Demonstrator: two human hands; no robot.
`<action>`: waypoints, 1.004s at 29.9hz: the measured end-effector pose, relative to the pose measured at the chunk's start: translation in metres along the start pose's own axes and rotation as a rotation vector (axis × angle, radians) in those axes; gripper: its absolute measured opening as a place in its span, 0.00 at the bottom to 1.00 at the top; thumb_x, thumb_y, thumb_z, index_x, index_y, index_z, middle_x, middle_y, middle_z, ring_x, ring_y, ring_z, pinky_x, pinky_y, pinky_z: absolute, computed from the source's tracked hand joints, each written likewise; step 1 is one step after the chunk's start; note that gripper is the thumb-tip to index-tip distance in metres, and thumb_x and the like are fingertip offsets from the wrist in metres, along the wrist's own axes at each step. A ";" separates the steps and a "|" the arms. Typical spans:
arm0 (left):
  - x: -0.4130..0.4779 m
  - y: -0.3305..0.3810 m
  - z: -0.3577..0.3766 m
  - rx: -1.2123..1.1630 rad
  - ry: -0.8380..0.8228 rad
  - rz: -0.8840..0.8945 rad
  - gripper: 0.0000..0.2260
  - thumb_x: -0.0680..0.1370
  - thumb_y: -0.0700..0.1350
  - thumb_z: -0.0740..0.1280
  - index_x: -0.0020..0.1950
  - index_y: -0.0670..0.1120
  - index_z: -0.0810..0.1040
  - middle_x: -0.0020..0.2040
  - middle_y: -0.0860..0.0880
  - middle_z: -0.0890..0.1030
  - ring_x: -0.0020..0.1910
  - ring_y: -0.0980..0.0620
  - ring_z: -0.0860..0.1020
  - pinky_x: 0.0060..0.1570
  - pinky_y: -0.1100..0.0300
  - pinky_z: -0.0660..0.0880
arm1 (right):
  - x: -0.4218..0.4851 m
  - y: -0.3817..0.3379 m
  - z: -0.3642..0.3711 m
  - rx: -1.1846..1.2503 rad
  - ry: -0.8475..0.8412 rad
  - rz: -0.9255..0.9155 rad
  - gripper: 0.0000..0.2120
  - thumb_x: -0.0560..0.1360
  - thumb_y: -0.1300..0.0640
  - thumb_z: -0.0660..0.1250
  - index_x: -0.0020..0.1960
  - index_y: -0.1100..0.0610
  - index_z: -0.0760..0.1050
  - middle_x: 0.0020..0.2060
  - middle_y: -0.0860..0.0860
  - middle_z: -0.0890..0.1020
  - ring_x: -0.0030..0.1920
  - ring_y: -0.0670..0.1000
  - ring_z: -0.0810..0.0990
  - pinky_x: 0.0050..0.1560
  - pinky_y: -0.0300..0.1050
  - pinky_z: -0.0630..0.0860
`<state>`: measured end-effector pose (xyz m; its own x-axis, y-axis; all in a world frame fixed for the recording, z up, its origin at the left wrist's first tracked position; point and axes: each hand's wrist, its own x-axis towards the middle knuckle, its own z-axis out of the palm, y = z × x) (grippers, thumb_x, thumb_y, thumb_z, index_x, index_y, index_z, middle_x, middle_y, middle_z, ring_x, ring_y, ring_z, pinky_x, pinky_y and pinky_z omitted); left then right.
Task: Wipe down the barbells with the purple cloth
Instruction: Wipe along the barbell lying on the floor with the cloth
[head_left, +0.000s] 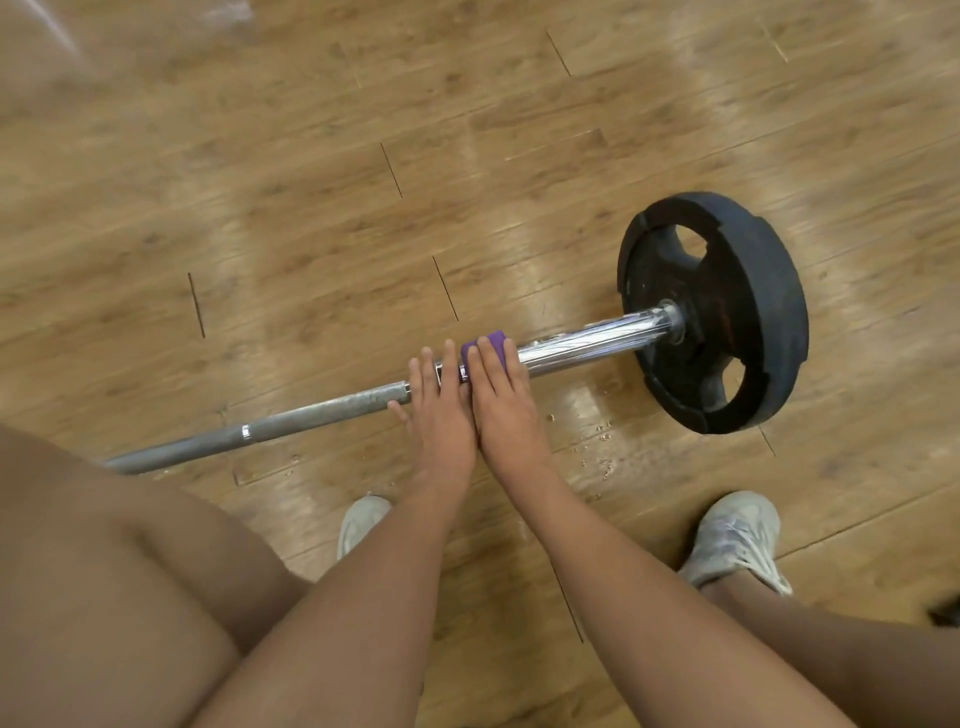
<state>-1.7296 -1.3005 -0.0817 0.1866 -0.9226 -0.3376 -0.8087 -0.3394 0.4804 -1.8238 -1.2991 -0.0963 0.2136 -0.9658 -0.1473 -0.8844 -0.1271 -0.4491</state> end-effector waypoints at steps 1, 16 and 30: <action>0.002 0.001 0.000 0.005 0.008 -0.002 0.24 0.87 0.50 0.50 0.82 0.58 0.48 0.83 0.51 0.47 0.82 0.52 0.42 0.75 0.34 0.40 | 0.006 0.001 0.000 -0.005 -0.001 -0.008 0.26 0.82 0.55 0.52 0.79 0.62 0.61 0.79 0.58 0.63 0.81 0.62 0.53 0.77 0.60 0.61; 0.051 0.013 -0.017 0.039 0.073 0.006 0.22 0.87 0.51 0.47 0.83 0.54 0.52 0.82 0.46 0.59 0.81 0.48 0.53 0.75 0.36 0.42 | 0.052 -0.006 -0.025 -0.007 -0.033 0.057 0.26 0.86 0.56 0.49 0.83 0.56 0.47 0.82 0.51 0.47 0.81 0.56 0.39 0.80 0.51 0.40; 0.058 0.016 -0.014 0.076 0.111 0.006 0.22 0.87 0.50 0.47 0.82 0.54 0.54 0.80 0.45 0.61 0.81 0.48 0.55 0.75 0.36 0.47 | 0.058 0.000 -0.027 0.030 -0.020 0.036 0.27 0.86 0.57 0.51 0.83 0.56 0.48 0.82 0.51 0.48 0.81 0.55 0.39 0.80 0.51 0.41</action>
<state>-1.7244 -1.3620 -0.0824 0.2394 -0.9405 -0.2410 -0.8489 -0.3233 0.4182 -1.8226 -1.3611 -0.0812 0.1902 -0.9649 -0.1809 -0.8788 -0.0853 -0.4694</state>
